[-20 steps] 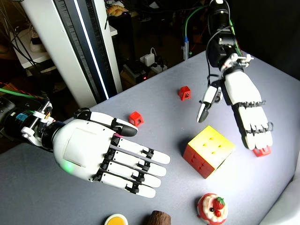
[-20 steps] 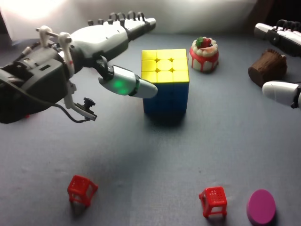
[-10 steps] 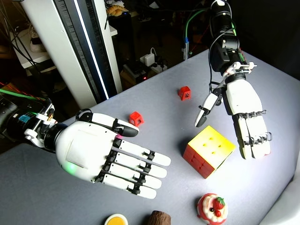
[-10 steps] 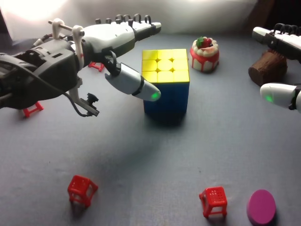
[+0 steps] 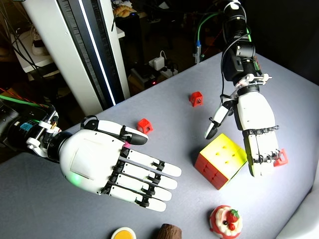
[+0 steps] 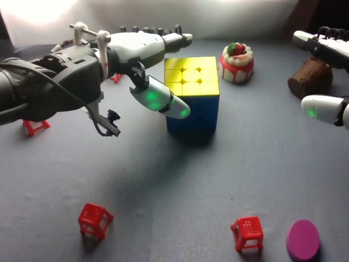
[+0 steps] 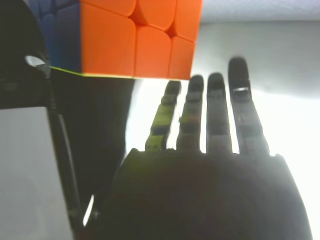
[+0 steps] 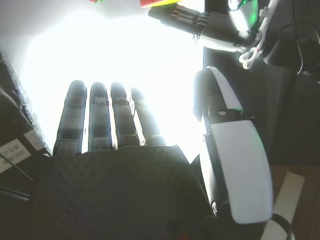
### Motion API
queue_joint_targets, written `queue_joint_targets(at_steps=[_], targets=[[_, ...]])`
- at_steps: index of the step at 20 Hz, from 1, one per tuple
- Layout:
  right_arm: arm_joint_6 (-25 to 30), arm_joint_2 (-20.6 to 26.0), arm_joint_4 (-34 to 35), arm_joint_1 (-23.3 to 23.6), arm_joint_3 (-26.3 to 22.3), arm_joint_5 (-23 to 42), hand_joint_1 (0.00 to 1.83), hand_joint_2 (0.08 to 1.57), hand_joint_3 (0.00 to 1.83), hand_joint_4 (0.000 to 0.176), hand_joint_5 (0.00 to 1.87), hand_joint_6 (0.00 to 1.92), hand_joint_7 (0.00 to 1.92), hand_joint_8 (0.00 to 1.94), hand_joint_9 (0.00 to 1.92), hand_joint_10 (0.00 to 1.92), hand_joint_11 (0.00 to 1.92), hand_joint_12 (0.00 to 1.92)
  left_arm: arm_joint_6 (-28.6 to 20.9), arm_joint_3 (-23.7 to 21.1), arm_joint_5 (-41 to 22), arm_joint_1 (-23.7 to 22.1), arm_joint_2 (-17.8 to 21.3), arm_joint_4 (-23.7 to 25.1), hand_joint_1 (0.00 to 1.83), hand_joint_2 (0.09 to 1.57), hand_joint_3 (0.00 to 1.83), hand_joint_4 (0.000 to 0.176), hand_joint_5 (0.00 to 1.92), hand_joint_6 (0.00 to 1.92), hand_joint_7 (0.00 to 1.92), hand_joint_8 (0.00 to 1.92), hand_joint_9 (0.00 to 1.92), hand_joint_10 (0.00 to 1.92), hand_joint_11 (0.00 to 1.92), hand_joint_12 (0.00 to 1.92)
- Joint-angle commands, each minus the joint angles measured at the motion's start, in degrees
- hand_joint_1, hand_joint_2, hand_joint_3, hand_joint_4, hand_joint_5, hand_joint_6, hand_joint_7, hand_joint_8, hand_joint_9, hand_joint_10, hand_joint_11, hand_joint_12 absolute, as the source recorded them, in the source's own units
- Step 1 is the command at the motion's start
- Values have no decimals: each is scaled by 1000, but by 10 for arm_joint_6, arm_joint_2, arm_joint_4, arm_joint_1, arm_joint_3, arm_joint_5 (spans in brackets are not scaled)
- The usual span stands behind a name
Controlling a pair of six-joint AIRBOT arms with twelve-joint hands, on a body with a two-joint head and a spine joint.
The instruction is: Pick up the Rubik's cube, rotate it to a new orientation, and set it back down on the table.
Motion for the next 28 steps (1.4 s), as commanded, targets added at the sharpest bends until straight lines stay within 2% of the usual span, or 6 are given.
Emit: queue_joint_targets(at_steps=[1, 7, 13, 15, 26, 28], targets=[[3, -1, 3, 1, 2, 67, 446, 1295, 0, 0, 0, 0, 0, 0, 0, 0, 0, 0, 2, 3, -53, -11, -3, 1, 718, 925, 13, 0, 0, 0, 321, 7, 237, 42, 0, 1047], [3, -2, 3, 1, 2, 67, 481, 1300, 0, 0, 0, 0, 0, 0, 0, 0, 0, 0, 10, 10, -42, -12, -10, -5, 705, 962, 6, 0, 0, 0, 68, 2, 49, 4, 0, 592], [3, -2, 3, 0, 2, 68, 465, 1310, 3, 0, 0, 0, 0, 0, 0, 0, 0, 0, 36, 11, -31, -13, -15, -15, 725, 1001, 3, 0, 364, 41, 516, 128, 124, 1168, 2, 1909], [3, -2, 3, 0, 2, 69, 462, 1312, 4, 0, 0, 0, 0, 0, 0, 0, 0, 0, 53, 10, -27, -16, -17, -19, 859, 1022, 3, 0, 828, 282, 614, 1130, 448, 1736, 453, 1921], [3, -2, -15, -3, 2, 103, 517, 1335, 8, 0, 0, 0, 0, 0, 0, 0, 3, 2, 86, -33, -76, -18, 16, -10, 1137, 1126, 351, 0, 658, 1451, 704, 1662, 623, 1921, 678, 1921], [3, -1, -26, -3, 2, 117, 377, 1367, 0, 0, 0, 0, 0, 0, 0, 0, 0, 1064, 60, -45, -98, -14, 26, 18, 1112, 1013, 655, 0, 638, 1625, 694, 1770, 775, 1919, 808, 1921]])
